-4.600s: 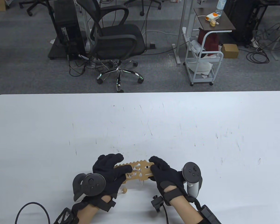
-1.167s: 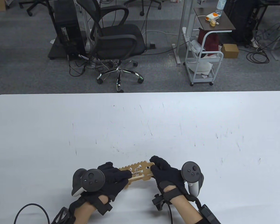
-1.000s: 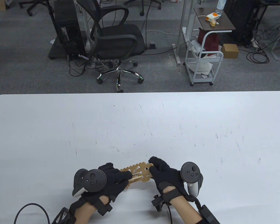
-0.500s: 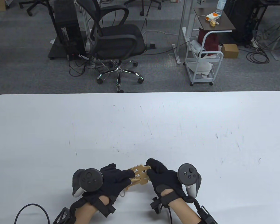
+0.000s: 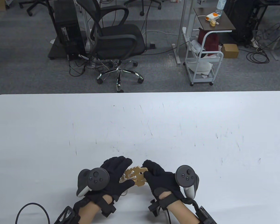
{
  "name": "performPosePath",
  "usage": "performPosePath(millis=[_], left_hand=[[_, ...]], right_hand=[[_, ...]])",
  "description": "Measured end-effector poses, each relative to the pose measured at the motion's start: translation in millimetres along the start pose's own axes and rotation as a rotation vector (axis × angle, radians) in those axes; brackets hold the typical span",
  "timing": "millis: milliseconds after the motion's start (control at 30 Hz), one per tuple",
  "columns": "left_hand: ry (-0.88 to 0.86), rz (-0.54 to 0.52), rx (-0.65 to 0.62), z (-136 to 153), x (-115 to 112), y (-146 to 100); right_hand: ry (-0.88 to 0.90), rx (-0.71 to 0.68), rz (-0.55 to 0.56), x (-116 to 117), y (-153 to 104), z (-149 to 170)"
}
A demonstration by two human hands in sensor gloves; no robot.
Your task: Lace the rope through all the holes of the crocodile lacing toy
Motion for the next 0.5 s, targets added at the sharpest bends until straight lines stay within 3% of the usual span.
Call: performPosePath(millis=[500], left_hand=[[0.072, -0.008, 0.026, -4, -3, 3]], right_hand=[[0.026, -0.062, -0.05, 10, -4, -11]])
Point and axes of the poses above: the tracker on the back of each hand, its own z axis roughly to the little-finger side, its own y axis roughly from the wrist to the fingertips, x = y × z, the point moved 4 cm from there along y, roughly from the wrist to the fingertips, and after that the axes turned 6 degrees about z, right-handed, at the moved point
